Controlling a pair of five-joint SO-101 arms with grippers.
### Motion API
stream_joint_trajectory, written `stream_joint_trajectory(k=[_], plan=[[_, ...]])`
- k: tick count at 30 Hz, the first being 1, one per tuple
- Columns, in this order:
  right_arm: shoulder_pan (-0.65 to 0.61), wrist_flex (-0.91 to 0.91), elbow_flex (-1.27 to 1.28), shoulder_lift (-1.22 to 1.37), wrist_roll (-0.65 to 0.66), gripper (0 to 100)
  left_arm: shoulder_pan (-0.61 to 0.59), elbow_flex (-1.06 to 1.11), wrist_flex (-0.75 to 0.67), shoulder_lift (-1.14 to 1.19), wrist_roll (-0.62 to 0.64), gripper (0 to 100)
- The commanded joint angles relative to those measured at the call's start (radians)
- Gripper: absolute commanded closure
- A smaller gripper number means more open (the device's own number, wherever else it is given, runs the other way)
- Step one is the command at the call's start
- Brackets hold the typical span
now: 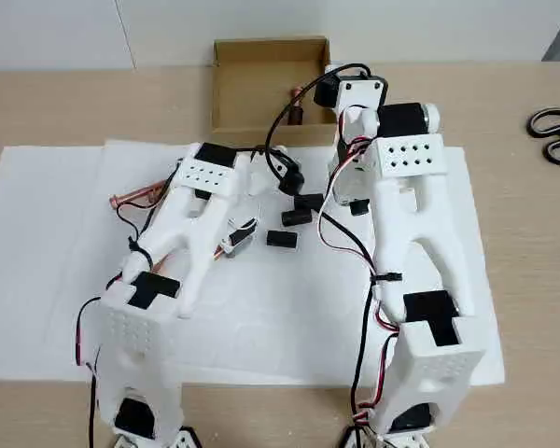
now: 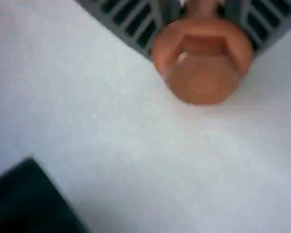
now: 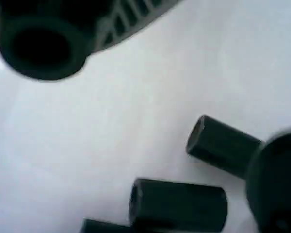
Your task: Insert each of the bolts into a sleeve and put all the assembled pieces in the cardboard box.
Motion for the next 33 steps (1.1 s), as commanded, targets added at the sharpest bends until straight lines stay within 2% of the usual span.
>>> stream_joint_trajectory(k=[1,6,11,18,22,33], plan=[[0.001,-0.004,-0.012,-0.062,0.012,99.5,0.008,-0.09,0.031,0.018,0.025,99],[0.001,-0.004,-0.014,-0.062,0.012,99.5,0.003,-0.3,0.157,0.018,0.061,99],[0.005,-0.004,-0.014,-0.068,0.012,99.5,-0.008,-0.409,0.167,0.018,0.12,99],[0.002,-0.004,-0.018,-0.071,0.012,99.5,-0.025,-0.513,0.169,0.003,0.339,99],[0.002,-0.004,-0.018,-0.133,0.011,99.5,-0.06,-0.527,0.169,-0.118,0.39,99],[0.002,0.005,-0.012,-0.547,0.011,99.5,-0.11,-0.512,0.169,-0.509,0.391,99]])
